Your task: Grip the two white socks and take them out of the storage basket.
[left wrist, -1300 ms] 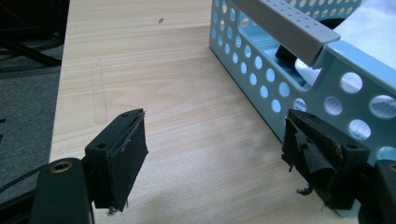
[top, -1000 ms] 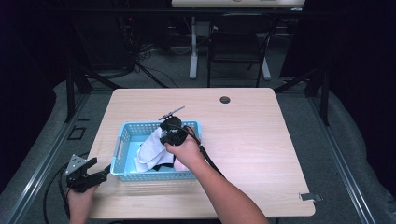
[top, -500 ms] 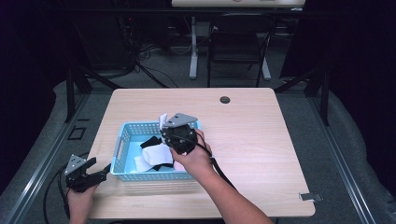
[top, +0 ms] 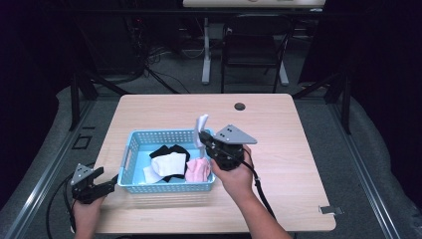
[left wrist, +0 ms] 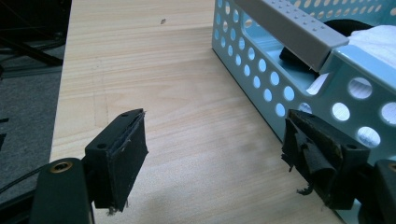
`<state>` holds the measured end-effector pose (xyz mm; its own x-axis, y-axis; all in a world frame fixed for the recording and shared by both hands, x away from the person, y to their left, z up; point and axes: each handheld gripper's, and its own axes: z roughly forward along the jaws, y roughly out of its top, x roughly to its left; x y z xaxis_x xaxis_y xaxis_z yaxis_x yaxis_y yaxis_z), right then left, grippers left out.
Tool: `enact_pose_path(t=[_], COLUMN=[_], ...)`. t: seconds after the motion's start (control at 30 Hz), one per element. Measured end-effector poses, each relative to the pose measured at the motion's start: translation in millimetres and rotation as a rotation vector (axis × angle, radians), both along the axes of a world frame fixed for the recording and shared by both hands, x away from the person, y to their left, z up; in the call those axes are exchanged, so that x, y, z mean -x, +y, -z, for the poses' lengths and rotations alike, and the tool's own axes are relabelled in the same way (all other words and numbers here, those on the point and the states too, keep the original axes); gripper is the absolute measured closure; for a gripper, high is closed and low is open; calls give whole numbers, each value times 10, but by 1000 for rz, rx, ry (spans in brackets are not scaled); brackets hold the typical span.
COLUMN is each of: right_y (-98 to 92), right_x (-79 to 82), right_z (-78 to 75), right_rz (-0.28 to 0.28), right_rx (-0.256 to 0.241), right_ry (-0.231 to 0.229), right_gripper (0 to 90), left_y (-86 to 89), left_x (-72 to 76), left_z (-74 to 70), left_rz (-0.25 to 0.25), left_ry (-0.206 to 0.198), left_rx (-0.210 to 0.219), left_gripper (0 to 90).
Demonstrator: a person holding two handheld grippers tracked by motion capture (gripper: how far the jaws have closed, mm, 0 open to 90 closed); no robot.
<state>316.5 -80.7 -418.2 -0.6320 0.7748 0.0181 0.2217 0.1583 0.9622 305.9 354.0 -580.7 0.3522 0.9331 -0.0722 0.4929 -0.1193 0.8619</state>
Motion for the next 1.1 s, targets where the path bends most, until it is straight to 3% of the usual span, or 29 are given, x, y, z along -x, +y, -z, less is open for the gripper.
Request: enact_pose_path(t=[0.23,0.53,0.63,0.87,0.93,1.03,1.1], right_y=[-376,-753,-898,-1028,-1076,-1091,-1114], right_x=[119,278,334,379,366,357,346], right_z=[-81,-60,31,257,447,531,709], right_rz=[51,111,134,153,144,135,120], right_rx=[32,19,30,47,60,70,95], right_ry=[-15,-11,8,41,55,63,89], right_gripper=[878,878,878,878,877,878,877], left_y=[7,-14,-12,-15,-22,-19,-14], left_x=[3,0,-5,-1,2,2,2], left_z=[-2,-5,3,-2,3,4,0], left_rz=[-13,-8,-7,-5,-3,-5,-2], left_ry=[-9,-7,-5,2,-4,-4,2], left_rx=[4,-5,-3,-8,-8,-5,-7], left_gripper=[218,218,218,218,219,220,219])
